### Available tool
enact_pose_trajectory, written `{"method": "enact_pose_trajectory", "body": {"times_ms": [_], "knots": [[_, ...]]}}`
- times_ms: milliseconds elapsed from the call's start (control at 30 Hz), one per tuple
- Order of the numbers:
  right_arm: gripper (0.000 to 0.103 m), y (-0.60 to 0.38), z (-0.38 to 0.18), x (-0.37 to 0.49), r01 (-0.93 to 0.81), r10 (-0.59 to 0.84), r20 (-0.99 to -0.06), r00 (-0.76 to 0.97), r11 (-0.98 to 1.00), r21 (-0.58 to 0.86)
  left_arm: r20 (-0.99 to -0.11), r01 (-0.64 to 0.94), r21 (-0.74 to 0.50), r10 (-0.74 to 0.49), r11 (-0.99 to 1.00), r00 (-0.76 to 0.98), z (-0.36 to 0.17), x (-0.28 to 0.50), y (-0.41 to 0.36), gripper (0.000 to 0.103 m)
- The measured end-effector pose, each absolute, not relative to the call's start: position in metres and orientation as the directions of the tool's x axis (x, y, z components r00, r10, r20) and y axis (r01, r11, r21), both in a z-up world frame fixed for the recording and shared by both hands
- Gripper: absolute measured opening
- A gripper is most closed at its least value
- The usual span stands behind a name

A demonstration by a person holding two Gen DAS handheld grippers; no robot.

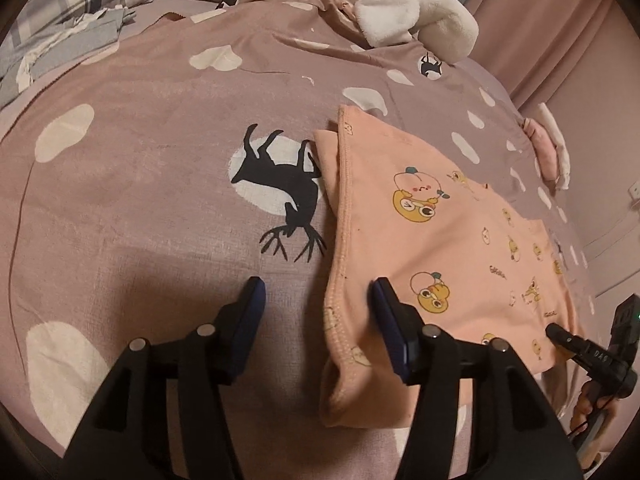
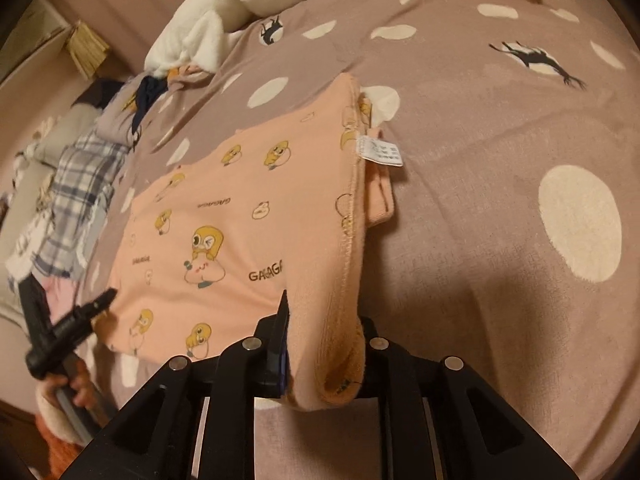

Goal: Fold small clothes
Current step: 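Open both grippers and release the folded shirt, then grasp the end of the folded peach shirt with the right gripper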

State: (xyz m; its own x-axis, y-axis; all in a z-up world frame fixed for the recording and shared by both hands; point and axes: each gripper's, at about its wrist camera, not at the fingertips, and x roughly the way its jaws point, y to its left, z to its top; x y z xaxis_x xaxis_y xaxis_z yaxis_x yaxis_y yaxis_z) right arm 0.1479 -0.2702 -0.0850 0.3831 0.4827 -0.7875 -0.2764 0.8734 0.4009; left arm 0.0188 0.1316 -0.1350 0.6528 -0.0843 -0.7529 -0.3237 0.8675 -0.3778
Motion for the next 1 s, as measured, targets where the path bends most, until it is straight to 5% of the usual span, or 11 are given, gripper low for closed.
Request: {"method": "enact_pose_trajectory", "body": {"times_ms": [100,167,433,533,667,833,1000], "knots": [[0.038,-0.267,-0.075,0.139,-0.28,0.343,-0.818,0.462,0.932,0.232,-0.751,-0.332,-0.398,-0.096,0.855,0.654,-0.135,0.018,0.138,0.06],[0.059,-0.278,-0.073,0.138,-0.233,0.282,-0.821,0.497,0.954,0.187,-0.754,-0.351,-0.403,-0.089,0.845,0.651,-0.133,0.017,0.142,0.063],[0.079,-0.316,-0.088,0.154,-0.155,0.461,-0.772,0.437,0.884,0.44,-0.745,-0.364,-0.377,-0.046,0.851,0.665,-0.133,0.03,0.14,0.102],[0.095,-0.327,-0.096,0.163,-0.133,0.587,-0.695,0.416,0.795,0.592,-0.764,-0.363,-0.305,0.002,0.881,0.645,-0.137,0.042,0.132,0.103],[0.096,-0.339,-0.109,0.181,-0.07,0.73,-0.554,0.399,0.627,0.776,-0.775,-0.365,-0.167,0.107,0.916,0.623,-0.142,0.049,0.117,0.103],[0.096,-0.333,-0.118,0.196,-0.079,0.844,-0.399,0.358,0.453,0.888,-0.772,-0.373,-0.201,0.088,0.906,0.63,-0.143,0.048,0.126,0.103],[0.096,-0.302,-0.112,0.199,-0.177,0.805,-0.514,0.298,0.575,0.798,-0.769,-0.361,-0.189,0.091,0.913,0.633,-0.142,0.05,0.124,0.103]]}}
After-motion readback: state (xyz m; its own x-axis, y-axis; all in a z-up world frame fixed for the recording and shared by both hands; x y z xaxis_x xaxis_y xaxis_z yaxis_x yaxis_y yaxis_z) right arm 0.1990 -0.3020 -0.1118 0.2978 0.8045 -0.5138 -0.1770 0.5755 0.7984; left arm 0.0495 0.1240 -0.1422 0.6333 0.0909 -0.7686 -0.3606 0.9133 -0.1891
